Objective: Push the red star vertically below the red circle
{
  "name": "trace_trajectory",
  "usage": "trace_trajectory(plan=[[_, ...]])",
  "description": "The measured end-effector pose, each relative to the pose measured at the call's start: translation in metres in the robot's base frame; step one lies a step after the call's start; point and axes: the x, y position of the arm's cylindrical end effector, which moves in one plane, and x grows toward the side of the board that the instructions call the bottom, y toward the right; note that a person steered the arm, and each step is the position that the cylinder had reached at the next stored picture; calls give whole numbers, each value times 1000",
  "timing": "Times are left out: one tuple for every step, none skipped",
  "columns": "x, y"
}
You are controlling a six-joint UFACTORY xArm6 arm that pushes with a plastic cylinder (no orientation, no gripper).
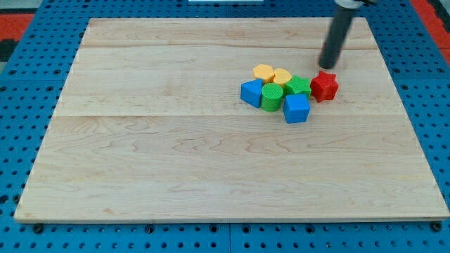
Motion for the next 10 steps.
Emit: trace_trajectory(plan=[[-31, -3], [21, -45], [43, 9], [77, 30], [112, -19], [147, 2], [177, -70], [174, -143], [140, -150], [98, -117]])
